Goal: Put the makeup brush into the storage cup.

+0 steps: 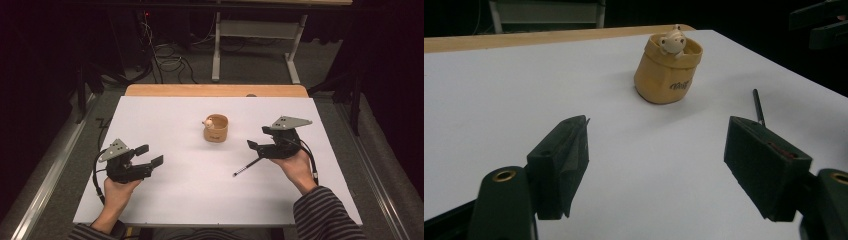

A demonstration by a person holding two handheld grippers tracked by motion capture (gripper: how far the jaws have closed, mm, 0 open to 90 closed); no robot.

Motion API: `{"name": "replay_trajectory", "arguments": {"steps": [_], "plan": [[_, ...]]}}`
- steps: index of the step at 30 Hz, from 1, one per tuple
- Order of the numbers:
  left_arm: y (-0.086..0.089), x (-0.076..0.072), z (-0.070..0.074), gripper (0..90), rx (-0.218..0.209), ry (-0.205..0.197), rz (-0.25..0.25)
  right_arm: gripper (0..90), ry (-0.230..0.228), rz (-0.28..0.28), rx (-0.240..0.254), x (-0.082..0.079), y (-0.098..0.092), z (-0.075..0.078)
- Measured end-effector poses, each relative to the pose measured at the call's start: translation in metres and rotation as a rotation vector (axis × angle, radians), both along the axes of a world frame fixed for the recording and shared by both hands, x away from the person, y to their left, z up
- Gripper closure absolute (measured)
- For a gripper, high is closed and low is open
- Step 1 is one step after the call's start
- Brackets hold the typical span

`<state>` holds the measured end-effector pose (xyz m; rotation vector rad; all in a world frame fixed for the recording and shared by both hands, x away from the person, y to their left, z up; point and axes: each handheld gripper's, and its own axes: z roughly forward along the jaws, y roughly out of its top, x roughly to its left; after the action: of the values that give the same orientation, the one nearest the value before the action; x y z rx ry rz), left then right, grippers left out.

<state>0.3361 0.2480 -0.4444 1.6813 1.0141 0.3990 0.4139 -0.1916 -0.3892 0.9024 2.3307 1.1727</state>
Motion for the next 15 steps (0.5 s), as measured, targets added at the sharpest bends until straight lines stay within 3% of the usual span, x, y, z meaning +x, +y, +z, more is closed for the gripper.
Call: {"name": "replay_trajectory", "arguments": {"steps": [15], "plan": [[0.0,0.0,0.0,26.4,0.0,0.0,-0.001,28.1,0.058,0.027,-0.059,0.015,0.011,0.007]]}}
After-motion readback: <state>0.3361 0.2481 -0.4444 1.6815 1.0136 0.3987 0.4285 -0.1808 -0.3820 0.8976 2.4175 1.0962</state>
